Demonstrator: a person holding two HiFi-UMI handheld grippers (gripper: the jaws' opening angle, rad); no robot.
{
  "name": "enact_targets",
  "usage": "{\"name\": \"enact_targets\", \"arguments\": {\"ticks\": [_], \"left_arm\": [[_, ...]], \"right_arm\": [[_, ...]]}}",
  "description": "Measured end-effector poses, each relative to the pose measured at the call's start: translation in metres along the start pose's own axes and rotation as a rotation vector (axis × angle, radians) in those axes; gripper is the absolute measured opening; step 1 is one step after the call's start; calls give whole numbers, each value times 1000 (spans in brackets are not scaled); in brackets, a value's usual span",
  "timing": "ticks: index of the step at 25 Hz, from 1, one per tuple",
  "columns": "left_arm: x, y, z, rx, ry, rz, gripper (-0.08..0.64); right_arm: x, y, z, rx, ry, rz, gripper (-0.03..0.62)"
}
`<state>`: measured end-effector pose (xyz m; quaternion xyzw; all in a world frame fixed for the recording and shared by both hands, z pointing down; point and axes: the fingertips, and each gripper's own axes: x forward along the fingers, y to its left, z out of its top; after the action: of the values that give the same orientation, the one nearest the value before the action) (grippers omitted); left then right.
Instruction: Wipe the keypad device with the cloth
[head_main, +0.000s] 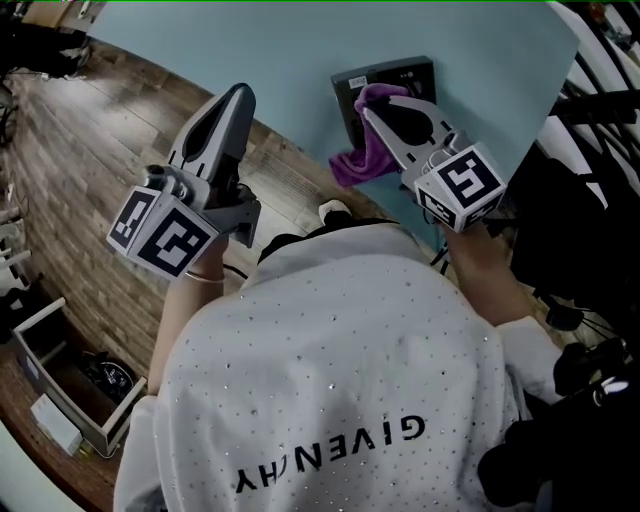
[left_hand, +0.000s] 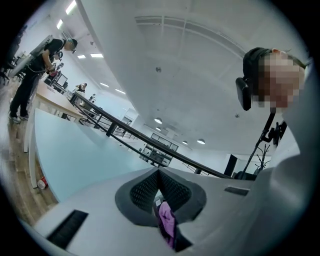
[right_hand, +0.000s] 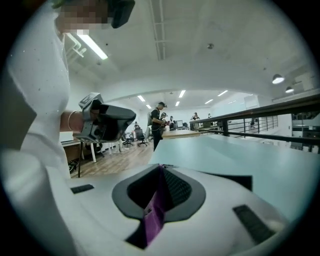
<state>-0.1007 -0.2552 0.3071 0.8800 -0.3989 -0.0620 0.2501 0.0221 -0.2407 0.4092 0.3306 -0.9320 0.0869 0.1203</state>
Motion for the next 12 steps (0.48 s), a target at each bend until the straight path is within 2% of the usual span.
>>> {"name": "enact_targets", "arguments": {"ticks": [3, 6, 8, 12], "left_arm": [[1, -5, 1, 12, 0, -11, 0], [0, -6, 4, 1, -11, -11, 0], [0, -7, 4, -12, -12, -19, 0], [4, -8, 2, -14, 3, -44, 0]], "right_arm": [[15, 20, -7, -30, 39, 66, 21], [20, 28, -20, -39, 87, 91, 21], [18, 26, -26, -50, 117, 77, 22], [10, 8, -31, -61, 136, -8, 21]]}}
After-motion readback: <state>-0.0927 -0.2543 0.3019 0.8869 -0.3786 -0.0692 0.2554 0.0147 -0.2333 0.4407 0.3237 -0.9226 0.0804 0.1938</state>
